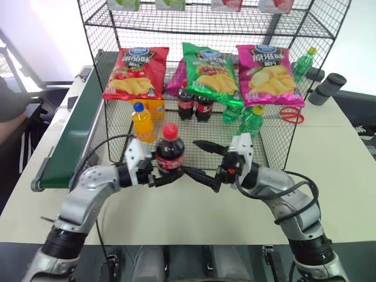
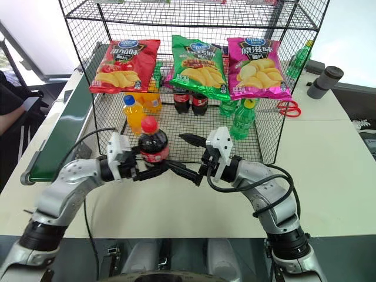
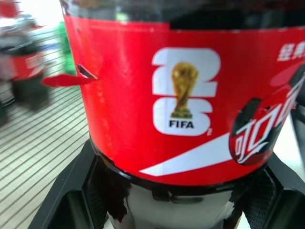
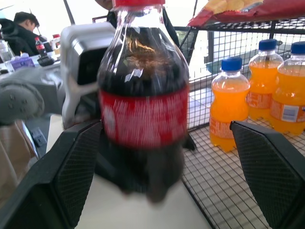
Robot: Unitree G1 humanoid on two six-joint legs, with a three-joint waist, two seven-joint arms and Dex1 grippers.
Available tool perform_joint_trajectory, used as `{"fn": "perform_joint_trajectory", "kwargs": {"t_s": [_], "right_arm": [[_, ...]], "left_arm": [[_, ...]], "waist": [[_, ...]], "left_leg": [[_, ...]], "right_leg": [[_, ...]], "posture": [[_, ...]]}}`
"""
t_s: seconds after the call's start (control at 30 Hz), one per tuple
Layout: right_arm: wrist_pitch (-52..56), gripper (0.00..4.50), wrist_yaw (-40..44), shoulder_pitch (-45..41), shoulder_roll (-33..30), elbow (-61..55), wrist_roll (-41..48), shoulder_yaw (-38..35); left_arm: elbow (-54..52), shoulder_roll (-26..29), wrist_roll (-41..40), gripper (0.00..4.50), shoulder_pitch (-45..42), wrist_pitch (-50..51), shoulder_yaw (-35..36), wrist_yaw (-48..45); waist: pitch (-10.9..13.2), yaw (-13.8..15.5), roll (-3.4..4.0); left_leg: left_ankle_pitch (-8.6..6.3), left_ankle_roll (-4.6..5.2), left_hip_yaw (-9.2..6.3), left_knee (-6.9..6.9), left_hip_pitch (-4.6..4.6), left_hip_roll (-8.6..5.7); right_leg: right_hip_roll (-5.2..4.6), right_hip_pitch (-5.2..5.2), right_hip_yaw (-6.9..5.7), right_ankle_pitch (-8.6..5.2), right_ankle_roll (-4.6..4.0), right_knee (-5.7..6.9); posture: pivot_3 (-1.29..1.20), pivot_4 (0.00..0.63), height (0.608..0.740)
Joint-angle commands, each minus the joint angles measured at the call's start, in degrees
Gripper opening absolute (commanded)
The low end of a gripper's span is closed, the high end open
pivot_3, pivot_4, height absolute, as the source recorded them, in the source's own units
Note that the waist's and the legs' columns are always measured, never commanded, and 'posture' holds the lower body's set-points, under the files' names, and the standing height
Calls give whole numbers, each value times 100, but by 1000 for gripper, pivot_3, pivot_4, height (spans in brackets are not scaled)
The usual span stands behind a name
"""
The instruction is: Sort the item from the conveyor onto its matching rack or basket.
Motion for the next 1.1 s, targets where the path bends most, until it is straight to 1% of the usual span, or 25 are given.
{"fn": "perform_joint_trajectory", "kwargs": {"t_s": [0.03,0.17,0.37,0.4,0.43,0.47,0.5,0.53,0.6,0.63,0.73,0.9,0.97,1.03,1.1], "right_arm": [[55,4500,-135,-45,80,-298,89,1],[78,4500,-206,31,57,-334,78,14],[157,4500,-235,118,73,-374,214,-10],[167,3965,-214,139,69,-382,254,-11],[159,3718,-210,149,69,-379,265,-6],[136,3287,-215,150,72,-374,250,0],[95,3103,-226,140,74,-364,208,6],[56,3102,-230,128,77,-349,171,11],[-12,3102,-233,98,95,-302,105,18],[-60,3102,-245,76,110,-260,62,14],[-277,3102,-341,-21,212,-65,-108,-72],[-888,3102,-761,-187,443,684,-726,-225],[-1380,3102,-1005,-268,593,1246,-1169,-202],[-2045,3102,-1319,-410,810,1937,-1671,-140],[-2596,3102,-1624,-606,1067,2562,-2006,-146]], "left_arm": [[92,-215,120,2979,-427,-383,-195,-331],[285,-381,212,2979,-619,-497,-271,-503],[367,-451,340,2979,-665,-588,-323,-635],[375,-464,370,2971,-673,-596,-320,-623],[383,-471,392,2971,-678,-601,-316,-617],[388,-470,395,2971,-681,-576,-308,-619],[395,-464,348,2971,-684,-504,-287,-642],[409,-462,314,2971,-687,-457,-263,-654],[433,-450,297,4021,-684,-341,-226,-608],[450,-446,379,4422,-661,-425,-223,-559],[509,-369,677,4473,-450,-685,-159,-311],[746,-187,856,4473,170,-835,269,114],[791,-229,884,4473,469,-987,565,443],[846,-452,854,4473,668,-1211,942,944],[852,-562,841,4473,792,-1090,1152,1282]], "waist": [[0,6,0],[0,-2,0],[0,2,0],[0,5,0],[0,6,0],[0,7,0],[0,7,0],[0,7,0],[0,5,0],[0,2,0],[0,-8,0],[0,-12,0],[0,-12,0],[0,-10,0],[0,-4,0]], "left_leg": [[0,0,0,2,0,-1],[-1,3,2,9,-1,-3],[-1,4,-1,9,-1,4],[-1,4,-1,9,-1,4],[-1,4,-1,10,-1,4],[-1,4,-1,10,-1,4],[-1,4,-1,11,-1,4],[-1,4,0,11,-1,3],[-1,4,-1,11,-1,3],[-1,4,-1,11,0,4],[-1,4,-1,11,0,4],[-1,4,-2,11,4,8],[-1,4,0,11,4,8],[-1,4,1,11,4,7],[-1,4,3,11,3,6]], "right_leg": [[1,2,0,0,1,0],[9,5,1,1,4,-2],[35,3,2,1,5,2],[35,3,2,1,5,2],[35,4,2,1,5,2],[35,4,2,1,5,2],[35,4,1,1,5,2],[35,4,1,1,6,2],[36,4,1,1,6,3],[36,4,1,1,6,3],[38,4,1,1,6,4],[40,2,4,1,6,8],[37,2,4,1,6,8],[32,1,4,1,6,8],[22,2,4,1,5,9]], "posture": [[0,150,740],[0,150,740],[0,150,740],[0,150,740],[0,150,740],[0,150,740],[0,150,740],[0,150,740],[0,150,740],[0,150,740],[0,150,740],[0,150,740],[0,150,740],[0,150,740],[0,150,740]]}}
